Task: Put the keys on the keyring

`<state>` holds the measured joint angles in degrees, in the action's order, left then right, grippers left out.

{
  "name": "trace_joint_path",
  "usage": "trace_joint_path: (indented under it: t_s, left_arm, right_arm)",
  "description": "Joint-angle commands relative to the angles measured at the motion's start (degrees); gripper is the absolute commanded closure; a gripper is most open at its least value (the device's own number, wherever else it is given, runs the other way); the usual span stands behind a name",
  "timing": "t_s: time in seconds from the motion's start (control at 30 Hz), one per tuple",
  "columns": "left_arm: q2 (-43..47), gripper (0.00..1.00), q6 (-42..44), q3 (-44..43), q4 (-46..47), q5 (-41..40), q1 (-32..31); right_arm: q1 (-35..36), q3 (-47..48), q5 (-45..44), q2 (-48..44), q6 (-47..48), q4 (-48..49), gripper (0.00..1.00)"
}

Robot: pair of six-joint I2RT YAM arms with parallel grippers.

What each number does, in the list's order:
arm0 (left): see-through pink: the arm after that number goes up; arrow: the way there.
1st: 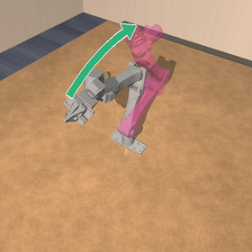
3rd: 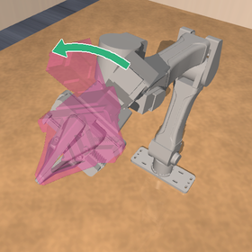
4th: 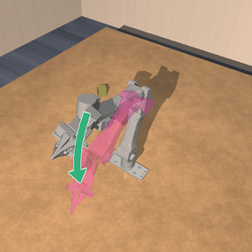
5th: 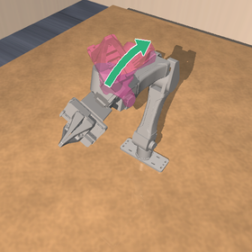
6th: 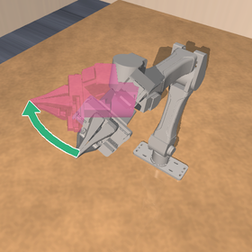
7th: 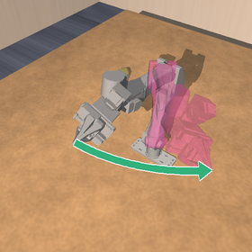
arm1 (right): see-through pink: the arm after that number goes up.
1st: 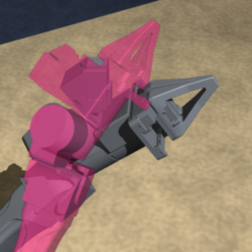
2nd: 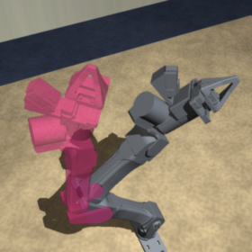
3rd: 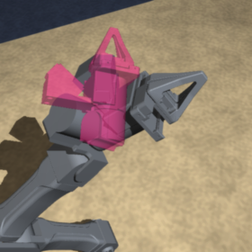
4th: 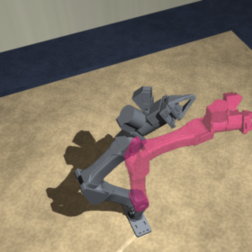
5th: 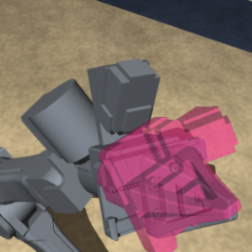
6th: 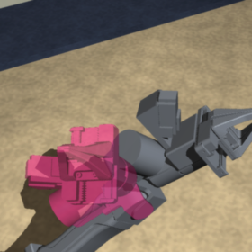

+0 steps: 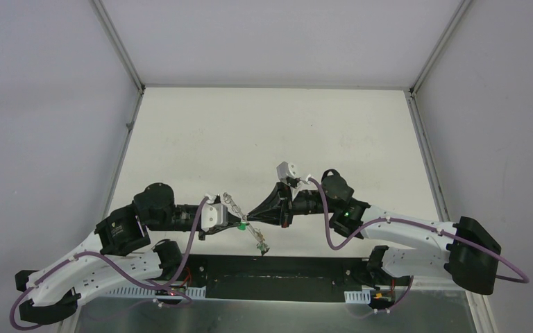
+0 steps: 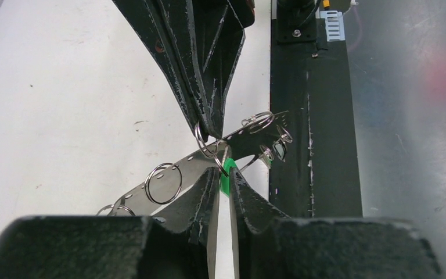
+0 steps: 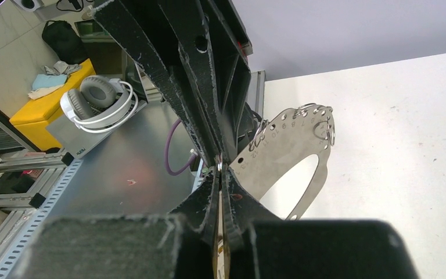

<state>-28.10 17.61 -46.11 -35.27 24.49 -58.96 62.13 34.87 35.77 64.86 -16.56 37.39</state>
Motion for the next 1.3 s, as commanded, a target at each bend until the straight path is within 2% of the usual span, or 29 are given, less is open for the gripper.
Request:
trace_joint_path:
  t_s: [0.0, 0.17, 1.0, 1.07, 1.13, 1.27]
  left_arm:
    - [-0.2, 0.92, 0.8, -1.3, 0.7, 1.7, -0.5]
    - [-1.4, 1.00, 0.7, -1.8, 0.7, 3.1, -0.5]
    - [-4.5, 1.00, -1.0, -2.8, 4.2, 11.2, -0.5]
    - [-4.1, 0.93, -1.3, -2.8, 4.4, 11.2, -0.5]
    - [-3.8, 0.83, -2.3, -3.0, 4.5, 10.7, -0.5]
    - [-2.9, 0.73, -3.9, -3.5, 4.6, 9.8, -0.5]
  right_arm:
    - [0.2, 0.5, -0.9, -2.0, 0.6, 3.3, 1.00]
    - [0.2, 0.5, -0.9, -1.9, 0.4, 3.3, 1.00]
    - [0.2, -0.5, -2.1, -2.5, 0.1, 3.9, 1.00]
    - [0.2, -0.4, -2.2, -2.5, 0.1, 3.9, 1.00]
    - [0.2, -0.5, -2.3, -2.5, 0.1, 3.9, 1.00]
    - [0.2, -0.9, -2.5, -3.1, 0.1, 3.8, 1.00]
